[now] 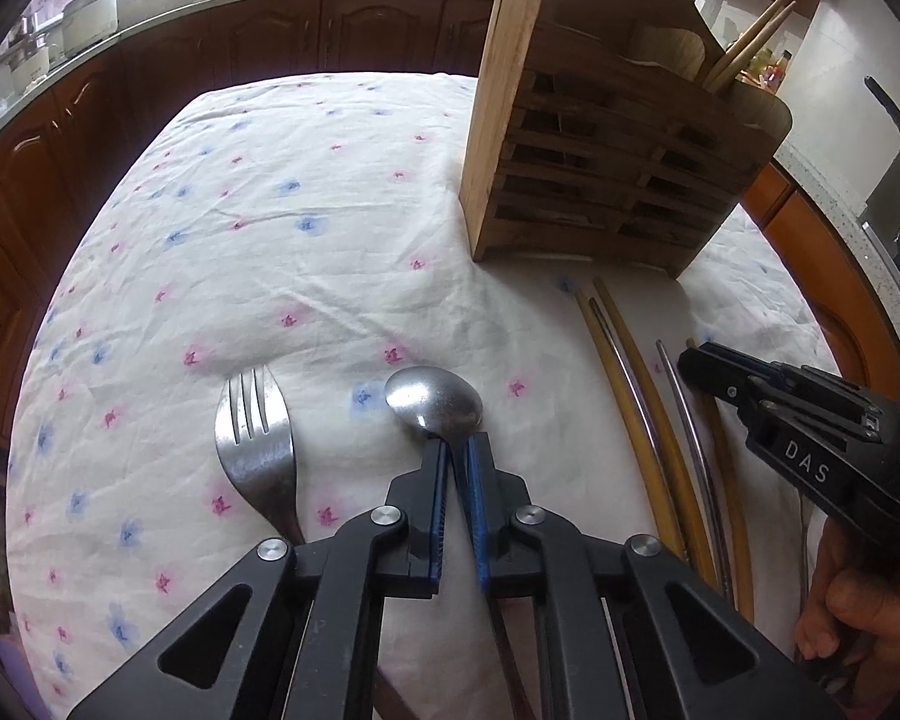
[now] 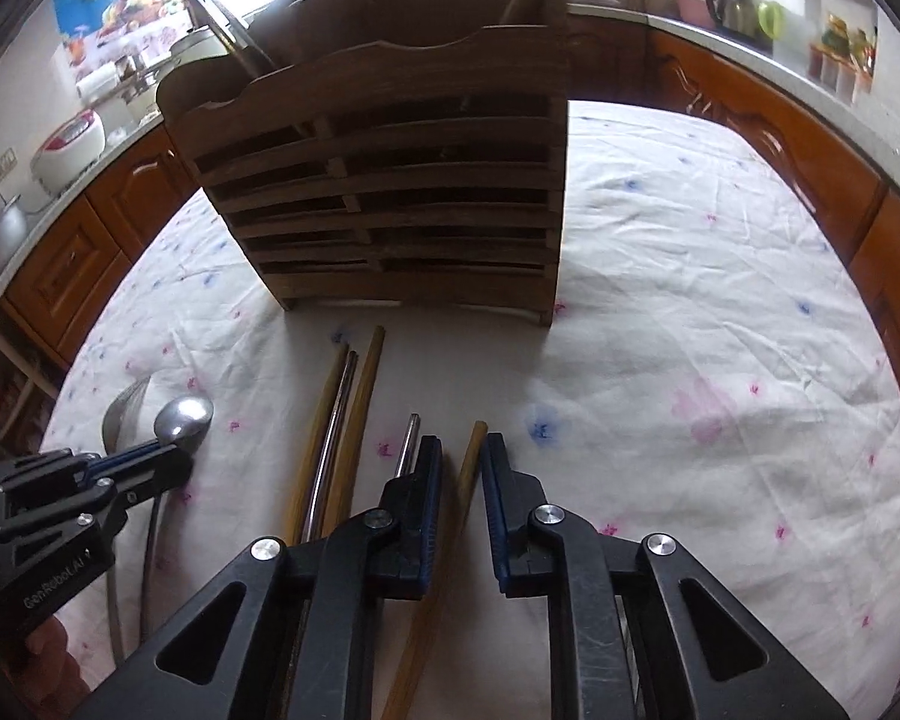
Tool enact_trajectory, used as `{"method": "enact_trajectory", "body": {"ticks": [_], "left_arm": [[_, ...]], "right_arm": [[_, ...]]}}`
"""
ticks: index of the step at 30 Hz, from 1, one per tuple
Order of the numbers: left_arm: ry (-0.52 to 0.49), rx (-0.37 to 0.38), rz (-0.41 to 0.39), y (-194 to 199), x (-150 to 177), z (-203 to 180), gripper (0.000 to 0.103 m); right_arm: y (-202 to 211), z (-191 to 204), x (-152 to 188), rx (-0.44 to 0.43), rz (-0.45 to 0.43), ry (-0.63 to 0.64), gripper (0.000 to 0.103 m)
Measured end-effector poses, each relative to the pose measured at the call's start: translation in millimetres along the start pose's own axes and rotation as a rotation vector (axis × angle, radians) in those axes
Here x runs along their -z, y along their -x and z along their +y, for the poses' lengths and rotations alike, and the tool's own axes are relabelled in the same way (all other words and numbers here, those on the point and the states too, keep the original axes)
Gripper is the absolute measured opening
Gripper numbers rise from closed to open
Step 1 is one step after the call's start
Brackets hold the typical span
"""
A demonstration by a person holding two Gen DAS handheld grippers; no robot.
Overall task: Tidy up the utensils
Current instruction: 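Grasp the steel spoon with the left tool while the right tool grasps a wooden chopstick, then lift the spoon and wooden chopstick and carry both above the wooden holder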
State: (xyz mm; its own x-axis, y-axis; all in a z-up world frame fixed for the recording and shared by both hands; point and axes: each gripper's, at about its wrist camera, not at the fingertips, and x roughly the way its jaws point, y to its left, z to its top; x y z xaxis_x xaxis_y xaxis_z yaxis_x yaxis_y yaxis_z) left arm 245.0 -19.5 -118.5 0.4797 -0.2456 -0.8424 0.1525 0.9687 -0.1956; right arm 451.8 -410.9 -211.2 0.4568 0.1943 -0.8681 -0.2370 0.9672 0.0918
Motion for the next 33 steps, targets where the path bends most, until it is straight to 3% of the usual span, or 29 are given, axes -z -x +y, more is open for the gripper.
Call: {"method": "enact_trajectory", "body": {"ticks": [5,15,33], "left_arm": [[0.008,0.017,-0.001,4.9,1.2,0.5,0.004],[0.013,0.064,-0.082,51.6,5.6,1.1,0.003],[-0.019,0.125,-0.259,153.6,33.2,-1.2,0.002]], "right_arm": [[4.1,-9.3,0.4,-0.058,0.004,-0.050,0.006],[61.3,-16.9,7.1,-0.119,-0.119,-0.081,0.005],[155.3,-11.9,3.6,-0.126,-0.358,-0.088,0.005]]}}
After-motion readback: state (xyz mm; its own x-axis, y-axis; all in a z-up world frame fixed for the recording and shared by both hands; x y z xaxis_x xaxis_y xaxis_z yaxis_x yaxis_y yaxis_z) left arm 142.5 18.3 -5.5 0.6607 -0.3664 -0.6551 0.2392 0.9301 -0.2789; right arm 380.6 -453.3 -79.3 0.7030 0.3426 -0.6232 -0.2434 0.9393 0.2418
